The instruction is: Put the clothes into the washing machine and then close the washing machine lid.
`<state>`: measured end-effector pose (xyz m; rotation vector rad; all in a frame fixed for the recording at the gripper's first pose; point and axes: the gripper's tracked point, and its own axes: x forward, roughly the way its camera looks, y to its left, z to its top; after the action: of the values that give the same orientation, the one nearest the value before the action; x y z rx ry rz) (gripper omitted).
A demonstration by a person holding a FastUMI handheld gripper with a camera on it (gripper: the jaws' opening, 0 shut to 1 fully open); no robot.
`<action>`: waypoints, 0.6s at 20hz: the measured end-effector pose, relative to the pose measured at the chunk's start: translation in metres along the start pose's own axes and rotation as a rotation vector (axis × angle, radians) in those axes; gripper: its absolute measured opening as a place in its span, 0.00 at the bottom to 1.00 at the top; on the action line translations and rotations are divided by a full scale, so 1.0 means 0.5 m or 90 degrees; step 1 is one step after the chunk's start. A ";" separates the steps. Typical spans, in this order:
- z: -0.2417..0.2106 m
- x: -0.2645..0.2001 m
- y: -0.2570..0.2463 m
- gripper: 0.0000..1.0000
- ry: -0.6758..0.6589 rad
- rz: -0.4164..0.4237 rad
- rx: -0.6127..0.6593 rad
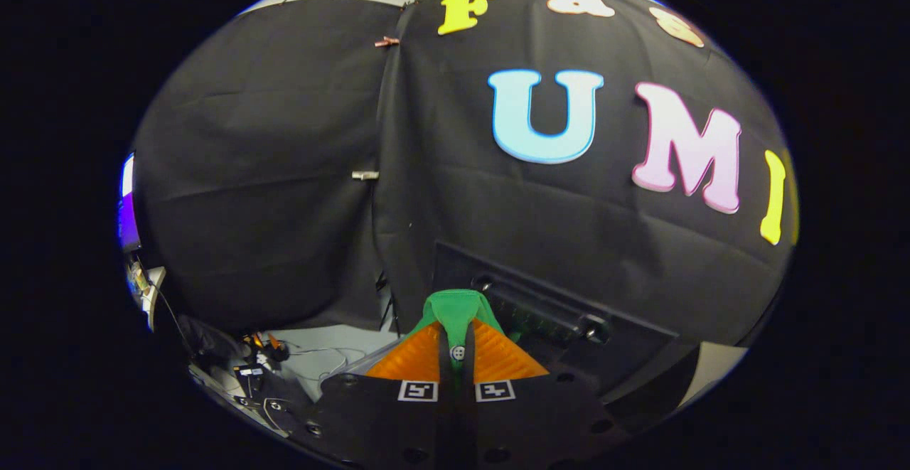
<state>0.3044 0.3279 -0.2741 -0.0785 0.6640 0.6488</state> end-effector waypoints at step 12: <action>-0.094 0.064 -0.039 1.00 0.105 -0.013 0.050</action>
<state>0.3094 0.3168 -0.3329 -0.0664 0.8465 0.6006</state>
